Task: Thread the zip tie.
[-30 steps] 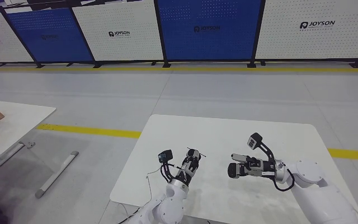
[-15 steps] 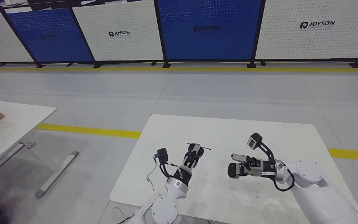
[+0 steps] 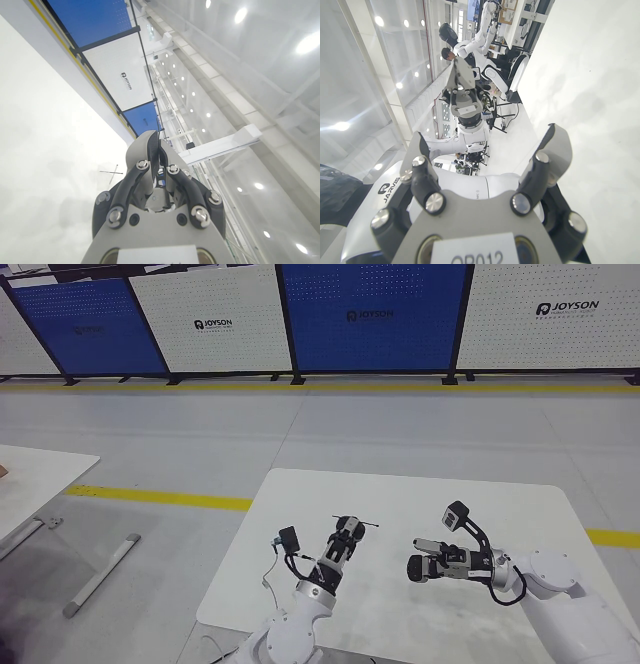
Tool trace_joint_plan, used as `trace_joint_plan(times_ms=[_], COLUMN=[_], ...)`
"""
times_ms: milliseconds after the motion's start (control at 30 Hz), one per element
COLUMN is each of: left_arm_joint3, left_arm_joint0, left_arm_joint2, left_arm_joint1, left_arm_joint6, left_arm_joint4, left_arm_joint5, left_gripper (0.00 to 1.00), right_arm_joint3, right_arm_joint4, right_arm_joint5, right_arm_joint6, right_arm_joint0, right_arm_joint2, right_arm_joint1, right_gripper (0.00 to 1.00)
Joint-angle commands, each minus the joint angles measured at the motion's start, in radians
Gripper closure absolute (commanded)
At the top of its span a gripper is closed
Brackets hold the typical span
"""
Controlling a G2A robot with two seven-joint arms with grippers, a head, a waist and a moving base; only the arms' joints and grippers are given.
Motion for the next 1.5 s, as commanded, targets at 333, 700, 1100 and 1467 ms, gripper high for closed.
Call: trace_joint_plan(times_ms=[333,700,1100,1467], left_arm_joint3=[-0.061,0.062,0.155,0.147], left_arm_joint0=[0.058,0.012,-0.027,-0.003], left_arm_joint2=[-0.051,0.001,0.056,-0.020], left_arm_joint1=[0.004,-0.006,-0.017,0.006], left_arm_joint6=[-0.053,0.014,0.038,-0.147], left_arm_joint4=[-0.153,0.027,0.123,0.156], left_arm_joint5=[-0.095,-0.021,0.017,0.049], left_gripper=[1.00,1.00,1.00,1.00], right_arm_joint3=[0.000,0.000,0.000,0.000], right_arm_joint4=[0.000,0.000,0.000,0.000], right_arm_joint5=[0.000,0.000,0.000,0.000], right_arm_joint6=[0.000,0.000,0.000,0.000], right_arm_joint0=[0.000,0.000,0.000,0.000], right_arm_joint2=[0.000,0.000,0.000,0.000], right_arm_joint1=[0.000,0.000,0.000,0.000], right_gripper=[0.00,0.00,0.00,0.00])
